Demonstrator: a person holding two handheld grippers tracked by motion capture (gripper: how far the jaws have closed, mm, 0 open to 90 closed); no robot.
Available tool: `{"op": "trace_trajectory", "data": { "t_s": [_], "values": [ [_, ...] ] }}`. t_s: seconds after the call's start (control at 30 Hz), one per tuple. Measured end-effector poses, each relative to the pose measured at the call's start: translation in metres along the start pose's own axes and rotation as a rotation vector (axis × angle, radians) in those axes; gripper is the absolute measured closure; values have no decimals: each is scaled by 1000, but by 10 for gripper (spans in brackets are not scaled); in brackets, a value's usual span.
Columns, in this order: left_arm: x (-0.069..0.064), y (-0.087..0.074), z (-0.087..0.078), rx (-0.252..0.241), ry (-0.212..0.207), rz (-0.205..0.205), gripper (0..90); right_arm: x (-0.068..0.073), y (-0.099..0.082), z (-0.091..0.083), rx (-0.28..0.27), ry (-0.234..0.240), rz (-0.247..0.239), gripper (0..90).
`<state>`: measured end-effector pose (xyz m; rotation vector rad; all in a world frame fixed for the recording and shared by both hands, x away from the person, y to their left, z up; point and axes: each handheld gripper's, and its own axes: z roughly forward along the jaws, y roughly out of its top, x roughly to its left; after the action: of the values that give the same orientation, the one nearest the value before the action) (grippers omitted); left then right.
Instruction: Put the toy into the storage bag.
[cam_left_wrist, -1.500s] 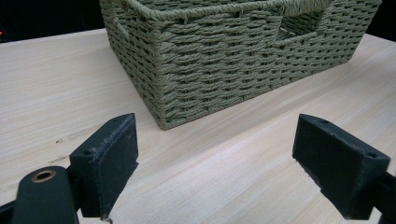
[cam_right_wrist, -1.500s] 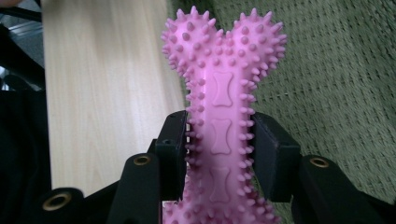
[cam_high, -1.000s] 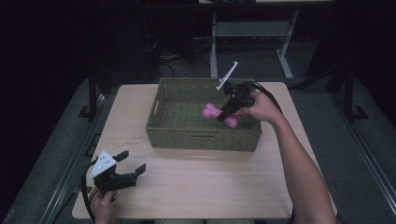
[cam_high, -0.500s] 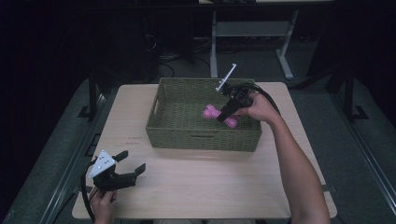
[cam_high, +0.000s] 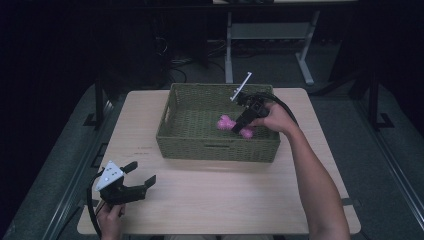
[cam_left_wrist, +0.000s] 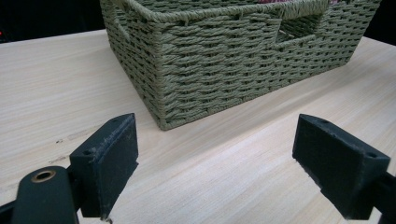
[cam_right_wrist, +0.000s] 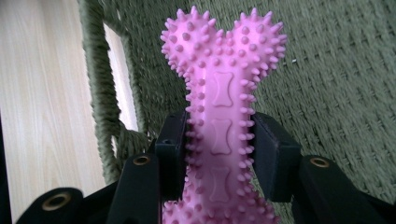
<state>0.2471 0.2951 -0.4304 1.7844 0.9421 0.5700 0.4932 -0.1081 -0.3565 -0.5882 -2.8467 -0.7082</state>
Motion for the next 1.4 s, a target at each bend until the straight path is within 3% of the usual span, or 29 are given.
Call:
{"op": "trace_trajectory", "data": {
  "t_s": [1.4],
  "values": [
    [-1,0,1,2,-4,3,138,-3,-4,31,75,13,11,565]
  ]
}}
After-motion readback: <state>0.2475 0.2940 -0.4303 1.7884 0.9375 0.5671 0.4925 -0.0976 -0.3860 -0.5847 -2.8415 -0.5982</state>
